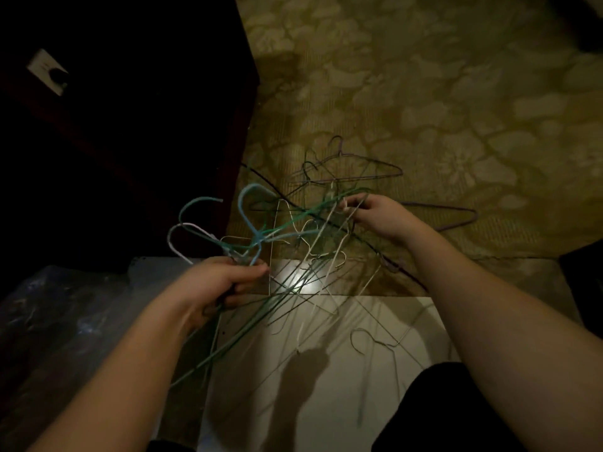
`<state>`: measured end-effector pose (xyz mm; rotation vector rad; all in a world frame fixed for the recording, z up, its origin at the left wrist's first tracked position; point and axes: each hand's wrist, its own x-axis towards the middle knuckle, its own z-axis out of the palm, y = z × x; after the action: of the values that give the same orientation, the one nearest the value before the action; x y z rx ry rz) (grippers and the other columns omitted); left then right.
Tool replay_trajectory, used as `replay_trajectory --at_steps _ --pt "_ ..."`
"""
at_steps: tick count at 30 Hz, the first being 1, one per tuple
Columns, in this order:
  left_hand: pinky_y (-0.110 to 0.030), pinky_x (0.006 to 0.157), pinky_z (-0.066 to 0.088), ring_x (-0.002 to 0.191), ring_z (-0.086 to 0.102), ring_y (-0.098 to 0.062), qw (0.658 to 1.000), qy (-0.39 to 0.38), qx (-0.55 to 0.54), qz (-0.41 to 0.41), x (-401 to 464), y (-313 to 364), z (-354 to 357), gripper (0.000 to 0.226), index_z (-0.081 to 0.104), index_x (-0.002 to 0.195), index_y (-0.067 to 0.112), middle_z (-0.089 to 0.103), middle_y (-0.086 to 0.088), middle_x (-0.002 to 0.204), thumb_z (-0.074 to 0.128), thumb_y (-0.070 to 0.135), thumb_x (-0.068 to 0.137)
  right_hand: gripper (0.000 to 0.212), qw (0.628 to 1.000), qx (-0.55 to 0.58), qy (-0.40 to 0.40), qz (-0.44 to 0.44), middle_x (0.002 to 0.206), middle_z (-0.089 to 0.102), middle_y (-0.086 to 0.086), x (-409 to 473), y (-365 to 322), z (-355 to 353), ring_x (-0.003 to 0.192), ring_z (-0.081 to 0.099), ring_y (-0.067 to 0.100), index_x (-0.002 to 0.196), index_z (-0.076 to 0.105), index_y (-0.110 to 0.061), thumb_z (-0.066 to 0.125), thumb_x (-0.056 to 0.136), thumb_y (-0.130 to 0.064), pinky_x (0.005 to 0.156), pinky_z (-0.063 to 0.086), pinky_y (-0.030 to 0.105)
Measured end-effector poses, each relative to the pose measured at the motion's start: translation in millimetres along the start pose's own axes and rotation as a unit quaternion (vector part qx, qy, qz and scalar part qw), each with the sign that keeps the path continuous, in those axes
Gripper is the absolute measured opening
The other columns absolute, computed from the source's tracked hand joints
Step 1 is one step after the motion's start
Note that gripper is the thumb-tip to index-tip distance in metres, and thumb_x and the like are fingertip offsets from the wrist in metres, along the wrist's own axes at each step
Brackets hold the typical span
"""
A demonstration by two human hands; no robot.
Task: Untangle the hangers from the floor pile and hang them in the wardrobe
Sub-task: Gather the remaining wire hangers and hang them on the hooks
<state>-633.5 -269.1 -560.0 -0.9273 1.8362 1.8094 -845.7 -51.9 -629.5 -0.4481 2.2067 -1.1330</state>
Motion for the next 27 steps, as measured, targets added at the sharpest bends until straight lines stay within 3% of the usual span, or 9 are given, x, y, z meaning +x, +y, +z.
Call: replay_trajectory --at_steps 2,4,6,10,12,14,18,21,27 --pt "-0.019 0.042 0.022 0.044 0.029 -0.011 0.998 -0.004 -0.051 0.028 -2 4 -3 0.023 0.061 0.097 0.001 0.033 0.001 0.052 0.060 0.019 0.083 0.017 0.999 -0.016 0.025 0.031 0.113 0.067 -0.001 -1 9 -5 0.104 0.062 0.022 0.109 0.068 -0.033 0.059 0.095 -0.033 0.092 0.050 0.040" --pt "-0.021 0.045 0.017 0.040 0.027 -0.010 0.993 -0.007 -0.104 0.051 -2 5 -5 0.020 0.058 0.094 0.000 0.029 0.001 0.050 0.055 0.016 0.082 0.025 0.995 -0.083 0.013 0.049 0.111 0.063 -0.002 -5 15 -7 0.098 0.059 0.020 0.120 0.065 -0.025 0.055 0.098 -0.031 0.082 0.047 0.032" --pt "-0.025 0.048 0.012 0.039 0.026 -0.009 0.989 -0.015 -0.127 0.071 -2 5 -6 0.017 0.057 0.092 0.001 0.028 0.001 0.050 0.052 0.014 0.083 0.026 0.992 -0.118 0.005 0.045 0.110 0.063 0.002 -7 17 -9 0.095 0.057 0.019 0.119 0.065 -0.022 0.053 0.099 -0.031 0.076 0.042 0.029" --pt "-0.026 0.047 0.014 0.040 0.027 -0.011 0.987 -0.040 -0.116 0.102 2 11 -10 0.027 0.059 0.092 0.001 0.031 0.000 0.051 0.069 0.021 0.077 0.021 0.994 -0.093 0.020 0.049 0.109 0.067 0.004 -8 13 -15 0.096 0.062 0.025 0.112 0.066 -0.024 0.051 0.100 -0.032 0.082 0.050 0.038" --pt "-0.026 0.047 0.015 0.040 0.030 -0.012 0.988 -0.034 -0.107 0.105 6 15 -9 0.025 0.057 0.094 0.000 0.032 0.000 0.051 0.066 0.017 0.078 0.023 0.994 -0.091 0.025 0.056 0.104 0.068 0.006 -10 12 -19 0.093 0.063 0.028 0.111 0.066 -0.024 0.051 0.099 -0.035 0.077 0.052 0.038" --pt "-0.023 0.045 0.020 0.041 0.032 -0.011 0.988 -0.020 -0.109 0.104 11 18 -8 0.021 0.055 0.095 0.000 0.034 0.000 0.051 0.058 0.013 0.079 0.026 0.995 -0.065 0.052 0.054 0.104 0.068 0.004 -13 10 -25 0.094 0.063 0.027 0.115 0.066 -0.022 0.051 0.099 -0.036 0.069 0.049 0.032" --pt "-0.018 0.043 0.033 0.046 0.039 -0.011 0.987 -0.011 -0.129 0.092 19 20 -7 0.015 0.053 0.088 0.004 0.039 0.000 0.056 0.058 0.015 0.079 0.022 0.994 -0.013 0.102 0.024 0.105 0.069 0.001 -15 -1 -31 0.097 0.062 0.023 0.106 0.069 -0.023 0.056 0.095 -0.036 0.085 0.048 0.036" --pt "-0.019 0.046 0.040 0.049 0.045 -0.012 0.988 -0.013 -0.132 0.083 23 21 2 0.010 0.049 0.081 0.009 0.044 -0.001 0.060 0.058 0.013 0.080 0.020 0.996 -0.014 0.085 0.015 0.097 0.071 0.005 -18 -11 -26 0.093 0.065 0.024 0.102 0.071 -0.021 0.058 0.094 -0.034 0.084 0.050 0.036" --pt "-0.022 0.057 0.055 0.078 0.065 -0.020 0.990 -0.024 -0.130 0.046 28 19 21 0.019 0.058 0.110 -0.001 0.065 -0.012 0.093 0.055 0.000 0.092 0.012 0.998 -0.025 0.049 -0.039 0.089 0.073 -0.002 -19 -46 -7 0.084 0.069 0.021 0.098 0.071 -0.025 0.060 0.091 -0.024 0.081 0.055 0.037"
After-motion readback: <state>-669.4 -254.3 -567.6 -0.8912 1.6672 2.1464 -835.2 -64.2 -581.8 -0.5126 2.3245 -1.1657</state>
